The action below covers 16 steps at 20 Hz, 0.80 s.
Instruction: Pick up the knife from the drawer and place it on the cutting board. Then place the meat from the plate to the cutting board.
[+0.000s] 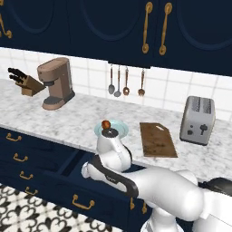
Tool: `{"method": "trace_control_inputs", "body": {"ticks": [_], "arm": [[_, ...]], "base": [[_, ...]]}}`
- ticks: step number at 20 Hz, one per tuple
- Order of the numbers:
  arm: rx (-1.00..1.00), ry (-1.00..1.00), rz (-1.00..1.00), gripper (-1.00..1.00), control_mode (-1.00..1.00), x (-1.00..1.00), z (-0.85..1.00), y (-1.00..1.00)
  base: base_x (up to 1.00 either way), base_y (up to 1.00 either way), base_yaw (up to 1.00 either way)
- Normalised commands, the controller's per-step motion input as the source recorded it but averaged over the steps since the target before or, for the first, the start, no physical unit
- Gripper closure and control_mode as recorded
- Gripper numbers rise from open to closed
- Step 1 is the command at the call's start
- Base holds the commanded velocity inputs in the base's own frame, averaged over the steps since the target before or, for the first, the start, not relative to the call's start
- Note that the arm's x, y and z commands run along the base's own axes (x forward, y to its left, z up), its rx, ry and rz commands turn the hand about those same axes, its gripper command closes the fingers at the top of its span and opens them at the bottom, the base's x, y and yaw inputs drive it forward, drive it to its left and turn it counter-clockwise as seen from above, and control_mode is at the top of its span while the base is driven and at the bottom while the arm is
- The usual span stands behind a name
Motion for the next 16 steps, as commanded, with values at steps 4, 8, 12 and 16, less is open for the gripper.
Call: {"method": "trace_control_inputs", "body": {"ticks": [4, 8, 12, 16], "arm": [[0.0, 0.01, 0.05, -1.0, -1.0, -0.03, -0.28, 0.25], [0.0, 0.06, 0.07, -1.0, -1.0, -0.13, -0.23, 0.1], [0.0, 0.05, 0.08, -1.0, -1.0, -0.07, -0.23, 0.14], [0.0, 0.03, 0.08, -1.0, -1.0, 0.0, -0.3, 0.22]], "base": [[0.0, 0.0, 0.0], [0.0, 0.0, 0.0], [0.0, 0.0, 0.0], [0.0, 0.0, 0.0]]}}
